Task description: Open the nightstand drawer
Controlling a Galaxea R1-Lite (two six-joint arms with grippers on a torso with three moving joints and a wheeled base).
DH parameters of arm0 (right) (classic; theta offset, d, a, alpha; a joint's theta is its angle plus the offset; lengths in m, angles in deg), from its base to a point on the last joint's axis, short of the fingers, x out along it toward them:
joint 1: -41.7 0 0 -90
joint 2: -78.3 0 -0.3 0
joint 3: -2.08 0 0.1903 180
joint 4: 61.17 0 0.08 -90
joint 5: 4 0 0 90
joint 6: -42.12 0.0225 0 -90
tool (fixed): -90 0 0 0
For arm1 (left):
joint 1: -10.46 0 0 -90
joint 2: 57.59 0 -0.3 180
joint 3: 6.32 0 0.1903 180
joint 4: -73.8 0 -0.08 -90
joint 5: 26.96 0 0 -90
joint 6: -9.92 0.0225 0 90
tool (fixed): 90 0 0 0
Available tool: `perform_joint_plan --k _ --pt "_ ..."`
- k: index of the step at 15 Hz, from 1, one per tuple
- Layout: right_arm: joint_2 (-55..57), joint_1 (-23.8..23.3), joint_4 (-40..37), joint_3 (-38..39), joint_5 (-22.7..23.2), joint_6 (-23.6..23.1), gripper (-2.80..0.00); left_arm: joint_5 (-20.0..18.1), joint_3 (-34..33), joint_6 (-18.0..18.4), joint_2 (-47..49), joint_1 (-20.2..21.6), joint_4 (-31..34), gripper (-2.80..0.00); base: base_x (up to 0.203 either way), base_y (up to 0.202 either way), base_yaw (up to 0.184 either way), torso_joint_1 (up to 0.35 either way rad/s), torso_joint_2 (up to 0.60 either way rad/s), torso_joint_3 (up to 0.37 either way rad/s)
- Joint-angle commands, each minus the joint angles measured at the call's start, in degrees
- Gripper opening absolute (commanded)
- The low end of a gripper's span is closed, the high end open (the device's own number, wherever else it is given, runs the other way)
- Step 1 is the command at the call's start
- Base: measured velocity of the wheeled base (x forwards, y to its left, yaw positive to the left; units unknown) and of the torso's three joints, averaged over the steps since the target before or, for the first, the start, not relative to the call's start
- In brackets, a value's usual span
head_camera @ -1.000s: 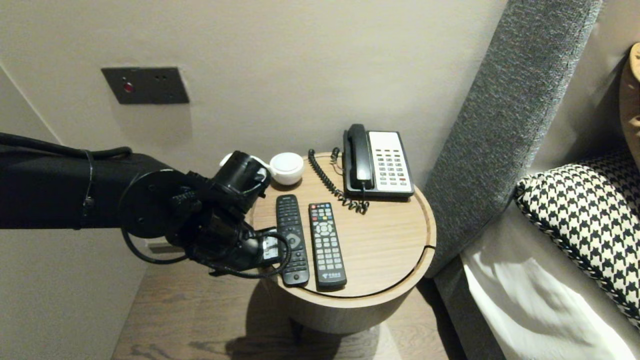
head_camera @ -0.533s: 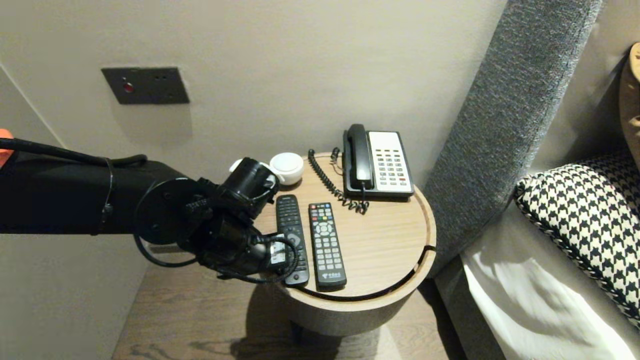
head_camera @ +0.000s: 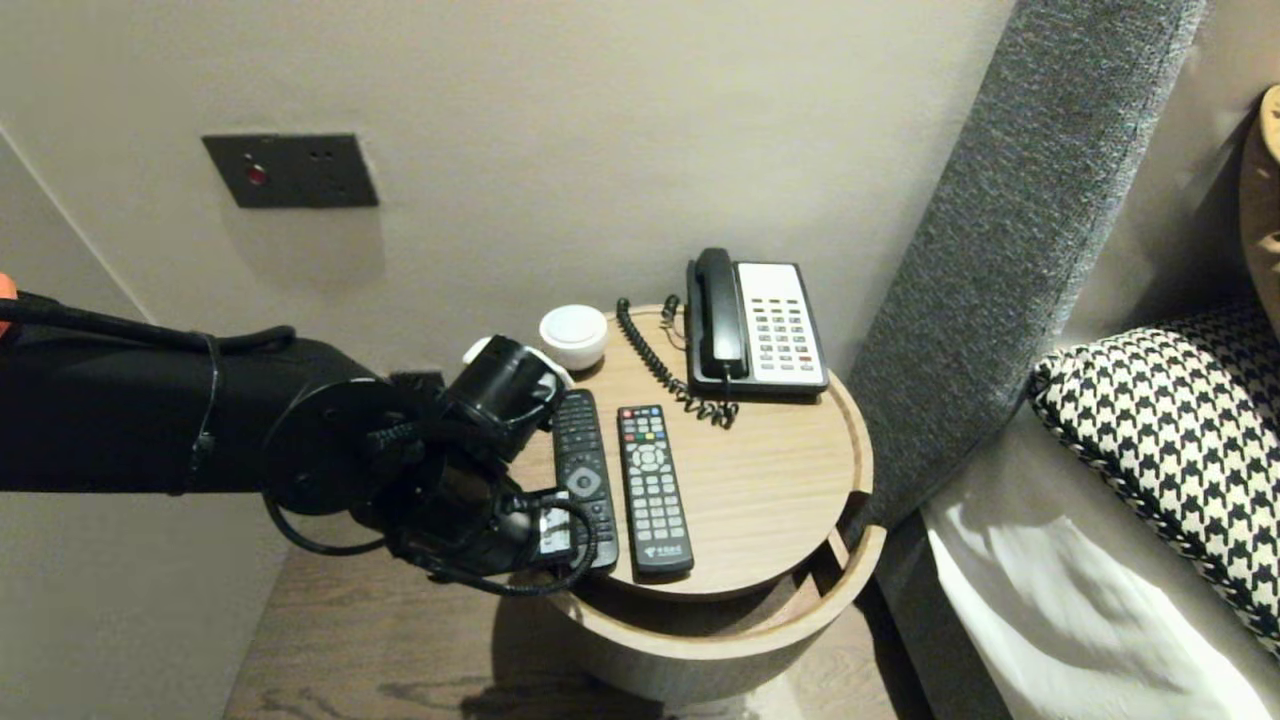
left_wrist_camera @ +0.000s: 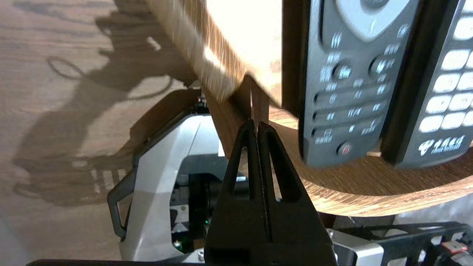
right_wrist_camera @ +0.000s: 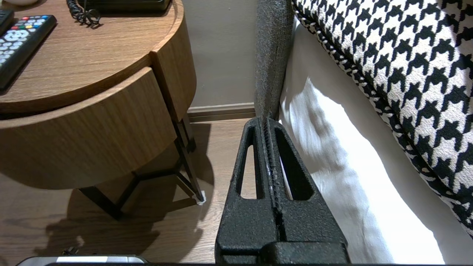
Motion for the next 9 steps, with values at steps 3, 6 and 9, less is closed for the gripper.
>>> perform_joint_plan --k 3,6,9 --pt "0.1 0.0 0.0 2.3 0.0 0.0 -2.8 0.0 -4.3 -2.3 -2.5 -2.1 -1.2 -2.8 0.0 0.0 0.0 0.0 0.0 0.0" --pt "0.1 0.1 0.0 2.3 0.0 0.0 -2.8 -0.1 -5.6 -3.3 -4.1 -3.5 -1.5 -2.8 0.0 0.0 0.0 0.0 0.0 0.0" --pt "0.1 0.1 0.0 2.3 0.0 0.0 -2.8 -0.7 -7.4 -3.9 -5.1 -4.7 -1.5 -2.8 0.0 0.0 0.0 0.0 0.0 0.0"
